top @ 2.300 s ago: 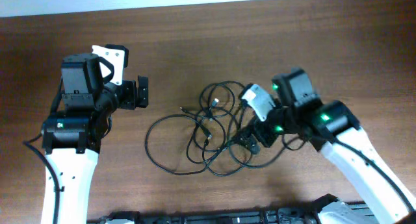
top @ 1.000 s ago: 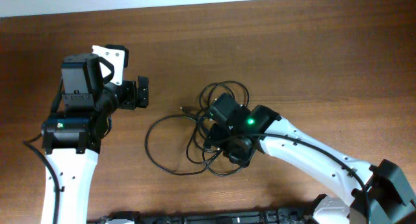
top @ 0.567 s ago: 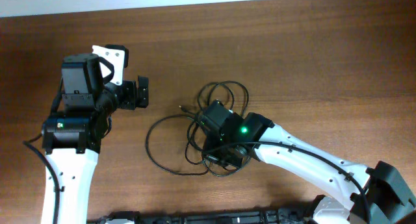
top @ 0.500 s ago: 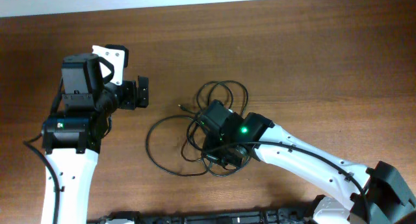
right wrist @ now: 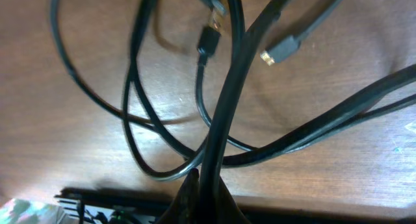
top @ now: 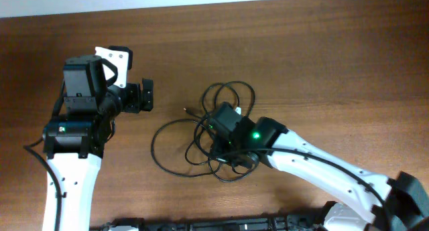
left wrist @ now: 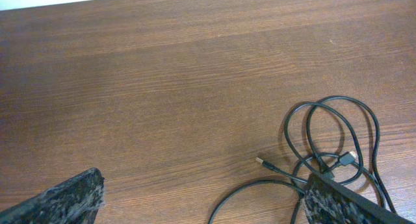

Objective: Untangle cables

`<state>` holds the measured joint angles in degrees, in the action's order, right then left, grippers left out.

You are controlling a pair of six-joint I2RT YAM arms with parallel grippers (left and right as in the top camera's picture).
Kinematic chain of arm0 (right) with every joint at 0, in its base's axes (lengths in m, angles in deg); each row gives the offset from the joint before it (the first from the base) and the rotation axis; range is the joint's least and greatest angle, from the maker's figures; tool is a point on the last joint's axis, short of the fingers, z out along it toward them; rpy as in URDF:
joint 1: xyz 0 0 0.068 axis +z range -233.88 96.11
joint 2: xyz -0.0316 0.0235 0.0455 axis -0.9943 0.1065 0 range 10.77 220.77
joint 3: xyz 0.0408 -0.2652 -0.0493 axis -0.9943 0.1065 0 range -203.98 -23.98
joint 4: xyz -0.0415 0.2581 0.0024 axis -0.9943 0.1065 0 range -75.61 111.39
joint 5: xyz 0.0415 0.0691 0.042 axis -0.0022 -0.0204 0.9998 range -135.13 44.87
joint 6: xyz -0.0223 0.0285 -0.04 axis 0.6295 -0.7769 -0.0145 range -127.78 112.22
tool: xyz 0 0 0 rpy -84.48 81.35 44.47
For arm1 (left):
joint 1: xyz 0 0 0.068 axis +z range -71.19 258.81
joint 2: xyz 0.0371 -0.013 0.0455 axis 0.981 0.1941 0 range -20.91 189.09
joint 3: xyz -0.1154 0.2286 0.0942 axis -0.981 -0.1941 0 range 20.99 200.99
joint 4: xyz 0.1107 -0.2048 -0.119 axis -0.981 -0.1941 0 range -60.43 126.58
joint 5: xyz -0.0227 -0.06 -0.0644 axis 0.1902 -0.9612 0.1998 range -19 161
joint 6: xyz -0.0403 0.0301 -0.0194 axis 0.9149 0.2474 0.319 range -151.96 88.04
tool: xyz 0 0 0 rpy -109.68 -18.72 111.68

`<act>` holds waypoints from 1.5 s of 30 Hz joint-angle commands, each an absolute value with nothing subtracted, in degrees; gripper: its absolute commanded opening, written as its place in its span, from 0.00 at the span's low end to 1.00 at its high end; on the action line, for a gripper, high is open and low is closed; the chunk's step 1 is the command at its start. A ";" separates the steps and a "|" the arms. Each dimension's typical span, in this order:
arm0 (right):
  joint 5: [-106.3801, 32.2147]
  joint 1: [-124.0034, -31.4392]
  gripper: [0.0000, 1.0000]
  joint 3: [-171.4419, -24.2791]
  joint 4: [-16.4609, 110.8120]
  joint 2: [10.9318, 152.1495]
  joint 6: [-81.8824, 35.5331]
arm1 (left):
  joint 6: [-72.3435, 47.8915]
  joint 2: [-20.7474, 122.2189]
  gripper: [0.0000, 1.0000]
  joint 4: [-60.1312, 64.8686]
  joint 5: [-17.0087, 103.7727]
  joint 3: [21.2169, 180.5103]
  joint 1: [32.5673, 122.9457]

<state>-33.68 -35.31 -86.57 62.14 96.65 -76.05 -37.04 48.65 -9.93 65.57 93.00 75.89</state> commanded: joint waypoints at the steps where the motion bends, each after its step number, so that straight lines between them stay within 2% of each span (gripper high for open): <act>1: -43.89 -35.15 0.04 -90.57 62.18 90.12 -71.70 | -36.54 48.52 0.99 -9.86 64.95 93.15 76.24; 10: -66.38 -35.15 0.04 -91.07 63.86 74.47 -64.99 | -36.54 48.52 0.99 -9.86 64.95 93.15 76.24; 18: -85.97 -35.20 0.04 -91.07 65.15 65.95 -64.99 | -36.54 48.52 0.99 -9.86 64.95 93.15 76.24; 24: -120.35 -35.20 0.04 -91.07 60.80 57.86 -63.52 | -36.54 48.52 0.99 -9.84 64.95 93.15 76.24; 25: -124.00 -35.20 0.04 -91.10 57.20 57.20 -56.99 | -36.54 48.52 0.99 -9.86 64.95 93.15 76.24; 28: -129.40 -35.48 0.04 -91.07 31.86 56.88 -20.03 | -36.54 48.52 0.99 -9.86 64.95 93.15 76.24; 30: -131.34 -39.13 0.04 -91.07 17.02 56.88 -2.76 | -36.54 48.52 0.99 -9.86 64.95 93.15 76.24; 32: -131.06 -46.21 0.04 -91.07 6.40 56.88 8.36 | -36.54 48.52 0.99 -9.86 64.95 93.15 76.24; 38: -126.73 -62.89 0.04 -91.07 5.57 62.36 14.99 | -36.54 48.52 0.99 -9.86 64.95 93.15 76.24; 45: -127.21 -92.73 0.04 -91.07 5.61 81.42 15.75 | -36.54 48.52 0.99 -9.86 64.95 93.15 76.24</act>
